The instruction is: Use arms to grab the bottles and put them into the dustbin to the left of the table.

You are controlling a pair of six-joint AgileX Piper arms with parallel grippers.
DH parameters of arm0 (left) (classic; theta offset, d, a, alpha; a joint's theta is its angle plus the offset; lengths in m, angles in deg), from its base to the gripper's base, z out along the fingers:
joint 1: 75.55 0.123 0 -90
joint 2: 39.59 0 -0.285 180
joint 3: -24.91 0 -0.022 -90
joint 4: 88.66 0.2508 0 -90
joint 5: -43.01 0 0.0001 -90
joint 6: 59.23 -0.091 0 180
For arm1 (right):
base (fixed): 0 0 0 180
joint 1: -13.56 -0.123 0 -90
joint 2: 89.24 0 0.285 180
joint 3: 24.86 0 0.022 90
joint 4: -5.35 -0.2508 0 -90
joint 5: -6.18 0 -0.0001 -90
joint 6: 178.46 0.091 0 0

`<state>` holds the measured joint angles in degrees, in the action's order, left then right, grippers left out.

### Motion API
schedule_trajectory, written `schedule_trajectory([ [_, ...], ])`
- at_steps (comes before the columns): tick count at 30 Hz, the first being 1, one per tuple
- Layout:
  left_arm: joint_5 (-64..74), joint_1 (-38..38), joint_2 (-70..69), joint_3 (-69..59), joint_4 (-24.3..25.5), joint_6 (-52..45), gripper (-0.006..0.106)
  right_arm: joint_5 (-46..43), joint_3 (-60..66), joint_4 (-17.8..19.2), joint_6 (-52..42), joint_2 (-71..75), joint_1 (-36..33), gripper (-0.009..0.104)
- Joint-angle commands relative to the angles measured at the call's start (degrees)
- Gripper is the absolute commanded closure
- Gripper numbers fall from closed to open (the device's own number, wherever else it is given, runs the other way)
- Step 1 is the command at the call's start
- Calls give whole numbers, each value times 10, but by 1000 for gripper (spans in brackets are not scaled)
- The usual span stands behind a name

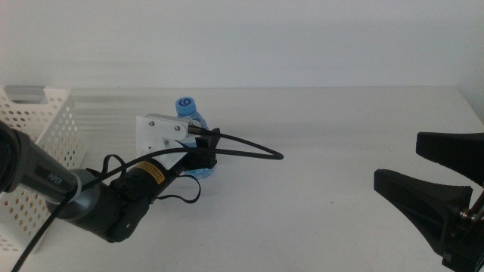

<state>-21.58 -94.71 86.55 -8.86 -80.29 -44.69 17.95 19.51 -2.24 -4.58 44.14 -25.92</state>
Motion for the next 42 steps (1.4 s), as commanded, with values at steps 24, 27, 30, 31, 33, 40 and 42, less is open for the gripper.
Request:
schedule_trajectory([
  [24,382,-1,-376,-13,98,51,105,-46,-13,3,-6,3,4,35],
  [27,461,-1,-425,3,98,68,105,-46,-13,3,-6,3,4,35],
  [30,571,-1,-462,34,98,86,105,-46,-13,3,-6,3,4,35],
  [31,622,-1,-472,49,98,88,105,-46,-13,3,-6,3,4,35],
  [33,688,-1,-486,71,98,88,105,-46,-13,3,-6,3,4,35],
  [40,1003,1,-494,200,86,19,105,-46,-13,3,-6,3,4,35],
  [42,1074,18,-485,245,51,-54,105,-46,-13,3,-6,3,4,35],
])
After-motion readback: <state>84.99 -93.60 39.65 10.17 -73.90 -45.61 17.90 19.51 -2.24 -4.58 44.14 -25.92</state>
